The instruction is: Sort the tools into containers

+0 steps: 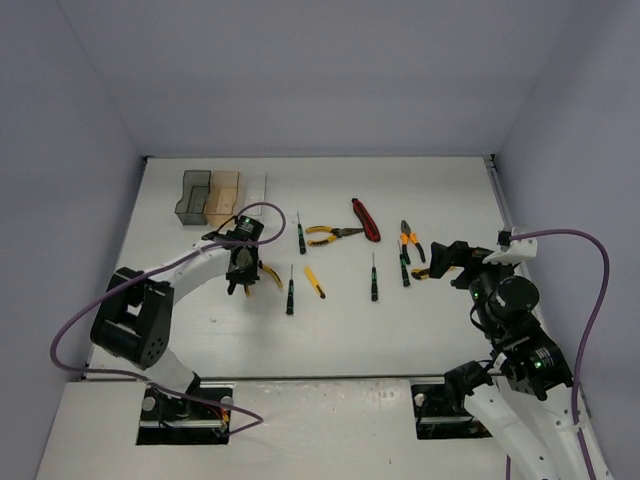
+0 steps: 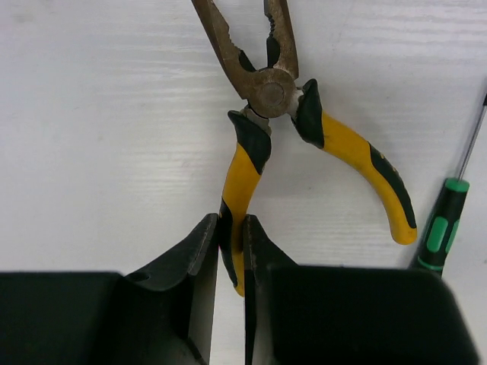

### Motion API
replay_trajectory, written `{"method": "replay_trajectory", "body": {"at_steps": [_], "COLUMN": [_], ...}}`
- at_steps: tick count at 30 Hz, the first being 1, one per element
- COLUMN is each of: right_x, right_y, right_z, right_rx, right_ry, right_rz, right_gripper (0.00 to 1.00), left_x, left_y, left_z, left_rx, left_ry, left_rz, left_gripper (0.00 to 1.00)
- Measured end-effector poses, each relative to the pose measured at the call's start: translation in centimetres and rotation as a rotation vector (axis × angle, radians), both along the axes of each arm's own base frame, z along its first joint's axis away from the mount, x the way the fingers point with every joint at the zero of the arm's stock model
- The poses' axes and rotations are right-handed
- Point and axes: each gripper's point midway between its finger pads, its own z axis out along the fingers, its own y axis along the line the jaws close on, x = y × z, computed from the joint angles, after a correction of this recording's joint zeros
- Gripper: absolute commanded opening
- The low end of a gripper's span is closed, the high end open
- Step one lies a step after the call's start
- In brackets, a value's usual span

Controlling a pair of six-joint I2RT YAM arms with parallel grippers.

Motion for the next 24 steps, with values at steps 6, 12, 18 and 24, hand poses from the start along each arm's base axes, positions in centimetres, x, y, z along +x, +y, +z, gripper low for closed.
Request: {"method": "replay_trajectory", "body": {"at_steps": [6, 12, 18, 24], "right_x": [0.0, -0.1, -0.2, -0.4], "right_y": [0.0, 0.2, 0.3, 0.4], "right_z": [0.0, 0.0, 0.0, 0.1], "right_rx": [0.000, 0.001, 0.003, 0.007], "right_ry": [0.000, -0.001, -0.005, -0.012], "right_rz": [0.000, 0.008, 0.014, 0.024], "right_gripper": [1.00, 1.00, 1.00, 1.00], "left_x": [0.9, 1.4, 4.1, 7.6], "left_y": [1.5, 4.5, 9.8, 15.6], "left_z": [4.8, 8.8, 14.2, 19.8], "left_rx": [0.045, 0.200, 0.371, 0.578], "left_ry": [-0.159, -0.237, -0.302, -0.335], "left_rz": [-0.028, -0.056, -0.032, 0.000], "left_gripper": [0.00, 0.00, 0.00, 0.00]}}
